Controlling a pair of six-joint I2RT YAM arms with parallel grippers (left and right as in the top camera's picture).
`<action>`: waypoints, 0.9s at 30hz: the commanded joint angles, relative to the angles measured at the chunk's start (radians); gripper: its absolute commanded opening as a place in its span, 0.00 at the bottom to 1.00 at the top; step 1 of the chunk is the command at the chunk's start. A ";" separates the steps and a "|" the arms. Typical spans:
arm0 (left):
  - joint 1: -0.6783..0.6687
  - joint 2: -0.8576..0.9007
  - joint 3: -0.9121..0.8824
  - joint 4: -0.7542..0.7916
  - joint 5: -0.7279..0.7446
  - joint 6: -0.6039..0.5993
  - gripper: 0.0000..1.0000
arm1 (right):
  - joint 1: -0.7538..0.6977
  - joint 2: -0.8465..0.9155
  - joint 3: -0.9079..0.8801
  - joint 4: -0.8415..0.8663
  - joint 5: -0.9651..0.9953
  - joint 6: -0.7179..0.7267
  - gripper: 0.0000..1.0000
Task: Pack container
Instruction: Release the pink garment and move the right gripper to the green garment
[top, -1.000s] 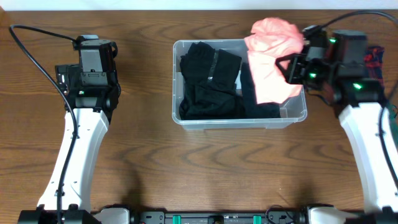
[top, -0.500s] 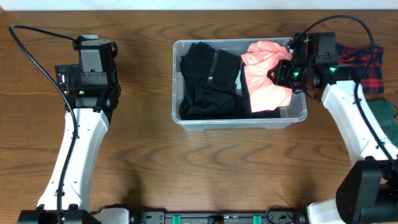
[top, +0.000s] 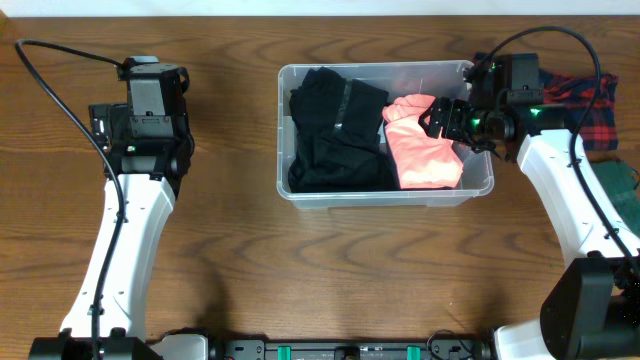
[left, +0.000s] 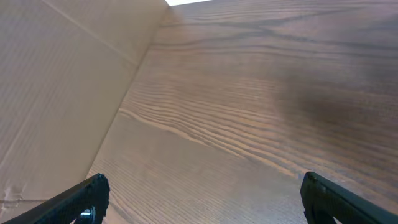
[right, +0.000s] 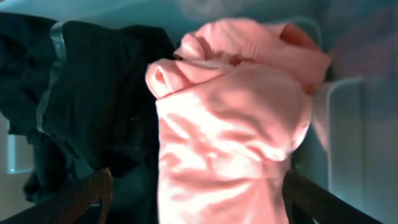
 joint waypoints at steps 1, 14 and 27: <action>0.003 0.006 0.018 -0.003 -0.009 -0.002 0.98 | 0.000 -0.011 0.016 0.009 0.022 -0.124 0.85; 0.003 0.006 0.018 -0.003 -0.009 -0.002 0.98 | -0.349 -0.165 0.087 -0.309 0.225 -0.158 0.89; 0.003 0.006 0.018 -0.003 -0.009 -0.002 0.98 | -0.856 -0.125 0.082 -0.367 0.327 -0.113 0.97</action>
